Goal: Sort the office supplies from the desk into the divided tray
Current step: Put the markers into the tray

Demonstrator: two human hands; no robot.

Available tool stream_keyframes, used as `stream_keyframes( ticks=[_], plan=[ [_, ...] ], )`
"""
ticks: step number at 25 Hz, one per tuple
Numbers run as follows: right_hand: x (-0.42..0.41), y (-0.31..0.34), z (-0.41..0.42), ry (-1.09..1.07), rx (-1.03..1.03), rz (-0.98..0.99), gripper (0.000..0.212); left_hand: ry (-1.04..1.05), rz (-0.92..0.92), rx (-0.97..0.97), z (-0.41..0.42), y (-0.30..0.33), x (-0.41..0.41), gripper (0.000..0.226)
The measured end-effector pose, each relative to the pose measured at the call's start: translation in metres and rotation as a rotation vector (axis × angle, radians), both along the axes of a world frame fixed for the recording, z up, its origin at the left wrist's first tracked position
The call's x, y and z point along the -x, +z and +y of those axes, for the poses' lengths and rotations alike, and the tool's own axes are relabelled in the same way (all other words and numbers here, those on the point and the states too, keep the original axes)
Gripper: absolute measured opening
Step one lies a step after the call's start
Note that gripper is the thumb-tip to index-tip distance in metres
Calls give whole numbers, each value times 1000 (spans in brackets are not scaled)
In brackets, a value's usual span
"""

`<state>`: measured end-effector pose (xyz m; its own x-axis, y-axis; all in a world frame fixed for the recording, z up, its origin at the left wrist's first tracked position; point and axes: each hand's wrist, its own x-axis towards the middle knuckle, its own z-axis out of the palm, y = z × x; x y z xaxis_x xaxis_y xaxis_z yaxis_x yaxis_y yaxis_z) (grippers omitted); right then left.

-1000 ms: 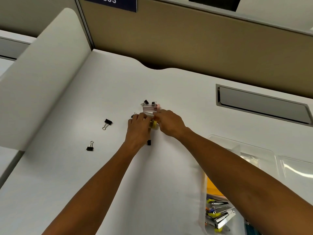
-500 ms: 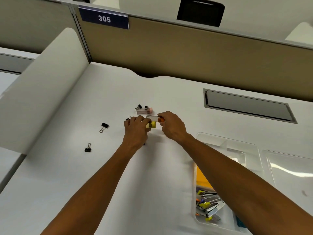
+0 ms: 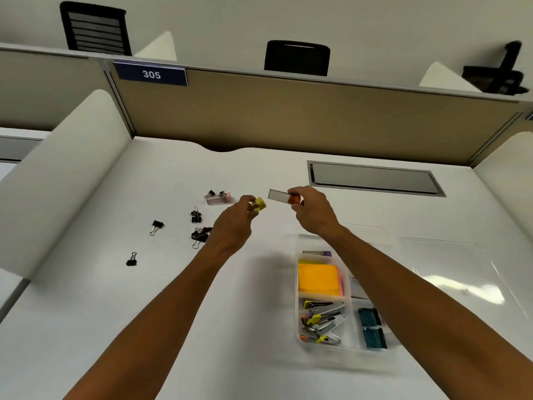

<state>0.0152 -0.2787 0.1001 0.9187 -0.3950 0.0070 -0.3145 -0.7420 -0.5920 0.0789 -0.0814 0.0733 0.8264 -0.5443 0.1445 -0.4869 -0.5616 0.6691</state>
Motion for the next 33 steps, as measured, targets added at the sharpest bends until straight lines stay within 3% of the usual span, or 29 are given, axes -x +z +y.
stream_keyframes(
  ticks=[8, 11, 16, 20, 33],
  plan=[
    [62, -5, -59, -47, 47, 120, 33, -125, -43, -20, -63, 9, 38, 27],
    [77, -17, -67, -37, 245, 221, 29, -153, -70, -78, -88, 2, 45, 29],
    [85, -42, -62, -31, 409, 352, 32, -185, -125, -336, -122, -13, 51, 30],
    [86, -52, -58, -4, 501, 390, 28, -184, -160, -425, -142, -28, 55, 25],
    [86, -65, -67, -18, 405, 438, 25, -175, -329, -550, -162, -55, 52, 23]
  ],
)
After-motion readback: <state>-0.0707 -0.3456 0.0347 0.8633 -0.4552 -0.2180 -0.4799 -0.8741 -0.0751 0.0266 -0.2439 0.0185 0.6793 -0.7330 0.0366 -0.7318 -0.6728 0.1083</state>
